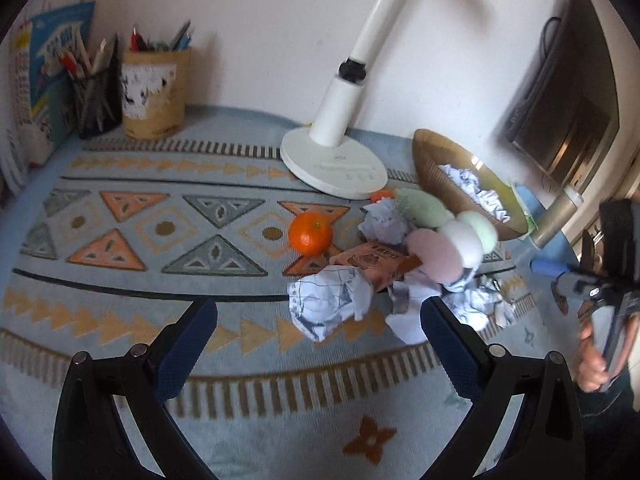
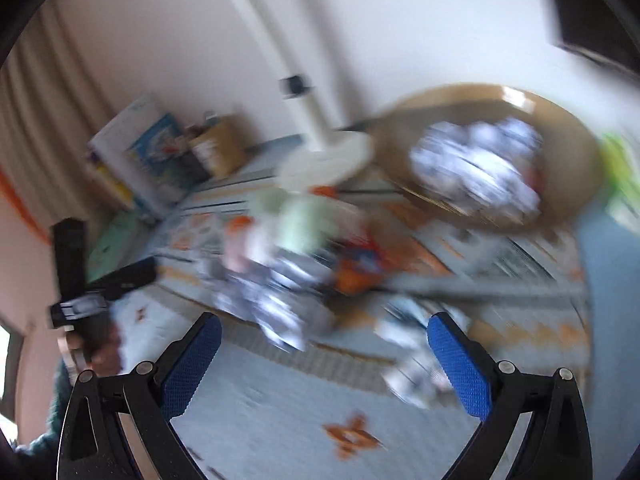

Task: Organize objects
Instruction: 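Grasp white paper ball with left gripper while right gripper grasps stacked pastel plush, then carry paper ball and plush over the amber bowl and open both grippers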

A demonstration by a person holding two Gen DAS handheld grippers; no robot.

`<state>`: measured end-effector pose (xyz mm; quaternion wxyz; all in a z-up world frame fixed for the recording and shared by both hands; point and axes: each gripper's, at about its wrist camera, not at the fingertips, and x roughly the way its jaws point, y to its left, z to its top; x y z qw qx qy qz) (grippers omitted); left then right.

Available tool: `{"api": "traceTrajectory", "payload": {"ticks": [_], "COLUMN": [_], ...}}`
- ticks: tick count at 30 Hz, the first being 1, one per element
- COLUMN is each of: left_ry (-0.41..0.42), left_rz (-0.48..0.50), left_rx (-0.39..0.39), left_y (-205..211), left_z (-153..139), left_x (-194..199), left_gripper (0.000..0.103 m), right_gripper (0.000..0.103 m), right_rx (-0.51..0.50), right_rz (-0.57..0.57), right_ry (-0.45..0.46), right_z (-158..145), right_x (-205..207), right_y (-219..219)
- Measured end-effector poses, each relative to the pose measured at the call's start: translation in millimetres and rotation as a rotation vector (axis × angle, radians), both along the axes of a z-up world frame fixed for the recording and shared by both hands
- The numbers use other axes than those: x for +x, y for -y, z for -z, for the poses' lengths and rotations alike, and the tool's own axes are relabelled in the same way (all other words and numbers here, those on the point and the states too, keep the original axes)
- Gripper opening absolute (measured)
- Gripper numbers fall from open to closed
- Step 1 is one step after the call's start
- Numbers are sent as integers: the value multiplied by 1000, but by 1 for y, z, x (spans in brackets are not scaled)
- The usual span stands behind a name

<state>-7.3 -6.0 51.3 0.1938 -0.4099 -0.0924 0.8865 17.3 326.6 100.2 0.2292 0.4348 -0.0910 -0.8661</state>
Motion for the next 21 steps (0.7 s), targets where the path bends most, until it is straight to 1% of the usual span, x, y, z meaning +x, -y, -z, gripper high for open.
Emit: {"api": "traceTrajectory", "payload": {"ticks": [2, 4, 5, 6, 7, 8, 9, 10, 11, 13, 14, 15, 16, 17, 18, 19, 21], "left_ry": [34, 70, 83, 90, 102, 107, 105, 97, 91, 65, 46, 22, 1, -6, -7, -8, -23], "left_rz": [-13, -26, -27, -9, 4, 9, 17, 30, 29, 29, 23, 4, -18, -28, -33, -44, -73], "left_rx": [11, 47, 57, 65, 79, 92, 111, 124, 122, 139, 147, 138, 125, 129, 142, 144, 121], "left_y": [-4, -5, -6, -7, -9, -9, -9, -9, -9, -4, -2, 2, 6, 10, 15, 19, 25], "left_z": [16, 28, 31, 35, 38, 38, 39, 38, 37, 33, 30, 26, 21, 18, 15, 13, 9], "left_x": [-12, -21, -24, -27, -32, -33, -34, -32, -31, -25, -22, -18, -15, -12, -9, -6, 3], "left_gripper": [101, 97, 92, 78, 73, 68, 52, 48, 48, 48, 48, 48, 48, 48, 48, 48, 48], "right_gripper": [103, 103, 103, 103, 102, 91, 73, 63, 59, 54, 53, 51, 47, 28, 29, 29, 29], "right_rx": [36, 58, 48, 40, 47, 52, 50, 44, 31, -17, -23, -17, -40, -78, -123, -146, -159], "right_rz": [-28, -27, -11, 9, 43, 60, 51, 40, 45, 68, 81, 107, 135, 147, 172, 215, 289], "right_ry": [-12, -13, 1, 25, 69, 88, 98, 120, 139, 137, 119, 98, 82, 76, 70, 61, 58], "right_z": [-6, -6, -3, 2, 11, 16, 21, 29, 33, 35, 31, 25, 18, 13, 8, 4, 4], "right_x": [-17, -35, -46, -52, -60, -64, -70, -72, -73, -71, -67, -61, -53, -45, -33, -18, 8], "right_y": [19, 34, 38, 38, 40, 39, 37, 37, 35, 30, 29, 27, 23, 18, 10, 0, -16]}}
